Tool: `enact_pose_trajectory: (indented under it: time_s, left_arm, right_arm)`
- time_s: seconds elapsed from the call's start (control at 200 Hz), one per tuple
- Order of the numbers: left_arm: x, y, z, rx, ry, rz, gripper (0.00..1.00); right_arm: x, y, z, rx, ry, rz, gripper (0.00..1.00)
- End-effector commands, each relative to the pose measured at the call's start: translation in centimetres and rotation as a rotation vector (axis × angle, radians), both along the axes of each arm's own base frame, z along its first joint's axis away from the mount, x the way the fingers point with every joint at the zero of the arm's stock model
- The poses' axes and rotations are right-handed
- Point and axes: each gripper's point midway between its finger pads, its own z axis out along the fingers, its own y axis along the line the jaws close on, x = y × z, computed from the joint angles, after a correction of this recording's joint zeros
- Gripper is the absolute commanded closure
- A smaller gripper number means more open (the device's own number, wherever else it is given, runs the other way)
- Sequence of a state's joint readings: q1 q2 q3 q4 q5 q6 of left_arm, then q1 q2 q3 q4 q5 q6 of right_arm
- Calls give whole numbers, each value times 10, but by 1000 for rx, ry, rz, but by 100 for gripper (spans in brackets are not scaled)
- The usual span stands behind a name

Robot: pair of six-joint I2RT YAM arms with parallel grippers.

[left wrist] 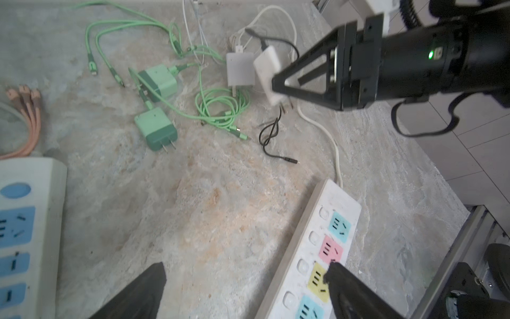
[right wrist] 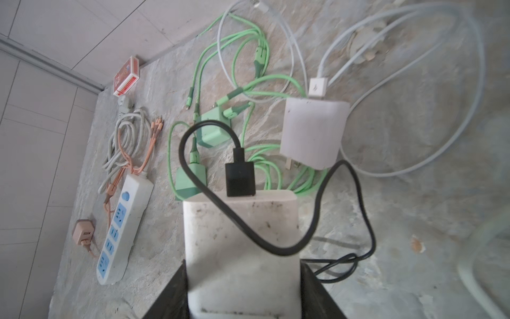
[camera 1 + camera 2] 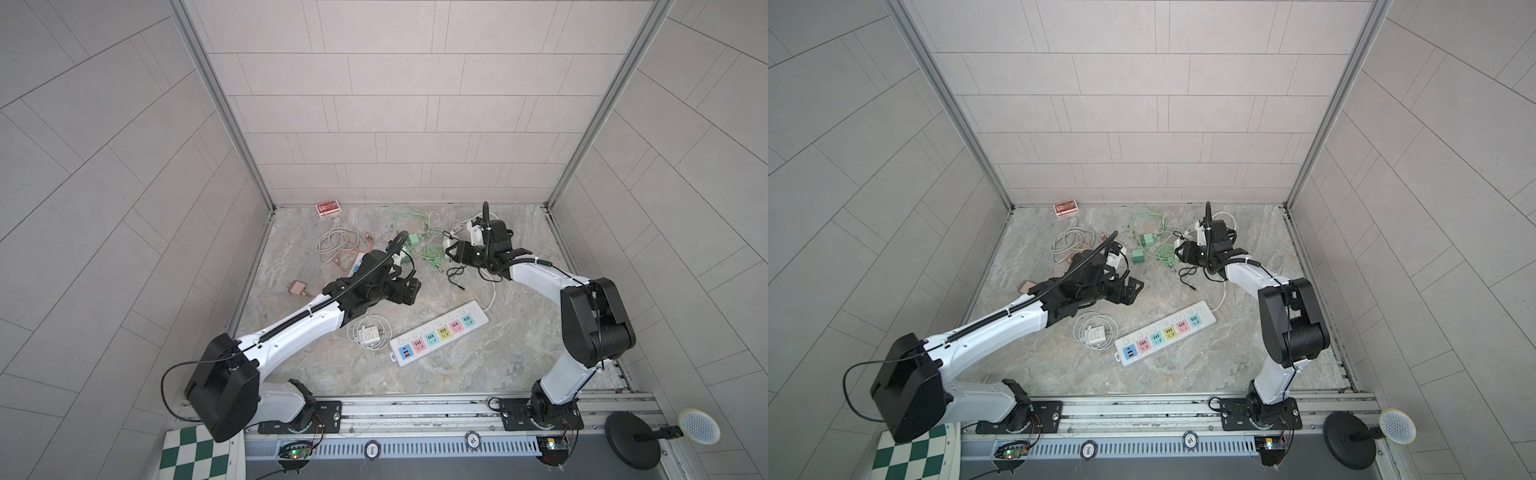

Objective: Insert the plug
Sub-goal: 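Grasp the white 80W charger with the right gripper and lift it, then bring the charger toward the left gripper and grasp it there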

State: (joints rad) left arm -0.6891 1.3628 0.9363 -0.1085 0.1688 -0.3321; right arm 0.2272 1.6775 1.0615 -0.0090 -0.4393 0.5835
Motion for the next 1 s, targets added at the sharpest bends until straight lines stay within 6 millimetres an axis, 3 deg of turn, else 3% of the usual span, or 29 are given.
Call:
enact_pose_trajectory:
  time_s: [0.0,0.3,0.485,0.671,0.996]
  left_arm:
    - [20,-24,27,-99,-86,-50,6]
    - [34,-55,28,-256,-66,-92,13]
    - [46,-66,46,-432,-93,-40,20]
    - [56,-75,28,-466,-66,-23,22]
    - [50,-93,24,-506,-82,-42,25]
  right_arm:
    - [4,17,58,135,-167,-8,63]
    - [-17,18,85,256,-201,-60,63]
    - [-21,23,81,330,-158,-84,64]
    - [-26,37,77,360,-126,-50,64]
    - [-32,58,70,375,-112,-11,64]
